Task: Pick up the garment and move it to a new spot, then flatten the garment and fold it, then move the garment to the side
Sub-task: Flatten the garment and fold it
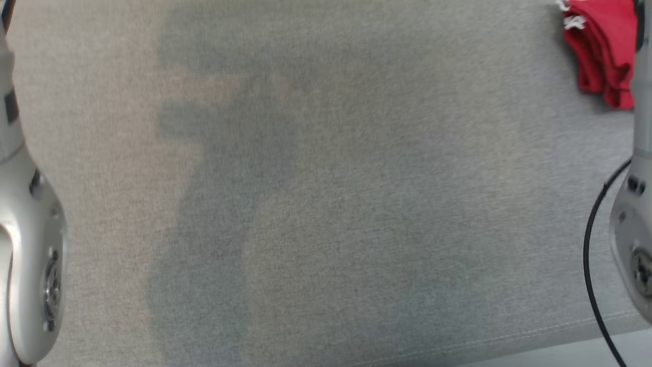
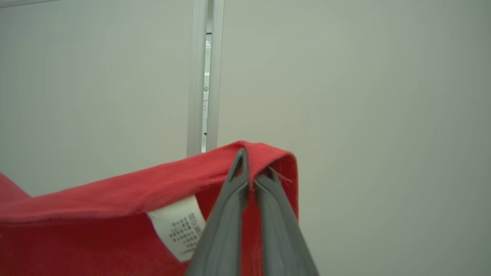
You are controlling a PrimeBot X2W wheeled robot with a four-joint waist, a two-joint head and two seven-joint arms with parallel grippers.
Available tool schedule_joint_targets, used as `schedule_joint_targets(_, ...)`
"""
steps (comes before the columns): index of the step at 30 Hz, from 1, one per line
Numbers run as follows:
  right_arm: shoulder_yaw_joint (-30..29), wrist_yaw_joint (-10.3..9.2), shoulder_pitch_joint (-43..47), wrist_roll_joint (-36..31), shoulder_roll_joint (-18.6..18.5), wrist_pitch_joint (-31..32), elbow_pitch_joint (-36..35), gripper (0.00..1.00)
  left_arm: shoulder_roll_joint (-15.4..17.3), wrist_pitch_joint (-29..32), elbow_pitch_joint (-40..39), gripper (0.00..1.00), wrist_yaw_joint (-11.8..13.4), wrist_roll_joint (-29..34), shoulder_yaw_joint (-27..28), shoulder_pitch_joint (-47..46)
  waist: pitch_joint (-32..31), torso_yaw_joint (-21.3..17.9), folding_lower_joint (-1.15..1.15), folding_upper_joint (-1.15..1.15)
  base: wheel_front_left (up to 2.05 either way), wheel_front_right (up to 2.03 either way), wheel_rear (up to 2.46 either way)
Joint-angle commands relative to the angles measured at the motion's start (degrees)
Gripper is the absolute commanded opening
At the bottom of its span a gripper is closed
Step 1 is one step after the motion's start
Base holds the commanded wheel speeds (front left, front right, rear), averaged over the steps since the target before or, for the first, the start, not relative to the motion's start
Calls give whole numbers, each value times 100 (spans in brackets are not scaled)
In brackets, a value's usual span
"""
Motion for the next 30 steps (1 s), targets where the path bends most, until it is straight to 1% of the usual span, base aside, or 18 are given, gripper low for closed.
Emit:
schedule_joint_targets(1, -79, -3, -211, -149, 4, -176, 361, 0, -126, -182, 224, 0, -63, -17, -22, -119, 905, 400, -1, 0, 0, 0, 0)
schedule_joint_targets(4, -231, -2, -487, -412, 66, -536, 1152, 0, -260, -546, 672, 0, -201, -43, -127, -130, 1296, 645, -1, 0, 0, 0, 0)
schedule_joint_targets(8, -263, -3, -380, -635, 53, -839, 2024, 0, -377, -962, 1216, 0, -277, -135, -170, 329, 1707, 844, -1, 0, 0, 0, 0)
schedule_joint_targets(11, -342, -3, -231, -745, 20, -956, 2503, 0, -445, -1205, 1519, 0, -384, -215, -221, 744, 1913, 902, -1, 0, 0, 0, 0)
schedule_joint_targets(14, -416, -3, -136, -748, 36, -998, 2742, 0, -472, -1334, 1655, 0, -465, -285, -222, 1124, 2023, 896, -1, 0, 0, 0, 0)
schedule_joint_targets(17, -407, -3, 36, -608, 80, -993, 2666, 0, -507, -1398, 1644, 0, -558, -353, -182, 1515, 2047, 846, -1, 0, 0, 0, 0)
schedule_joint_targets(20, -354, -3, 248, -377, 119, -994, 2540, 0, -458, -1431, 1486, 0, -611, -390, -60, 1878, 1979, 762, -1, 0, 0, 0, 0)
schedule_joint_targets(24, -215, -3, 593, -29, 145, -993, 2402, 0, -342, -1431, 1011, 0, -661, -389, 192, 2487, 1805, 632, -1, 0, 0, 0, 0)
schedule_joint_targets(30, -149, -3, 1376, 443, 118, -994, 2012, 0, -401, -1430, 289, 0, -730, -415, 476, 3722, 1337, 570, -1, 0, 0, 0, 0)
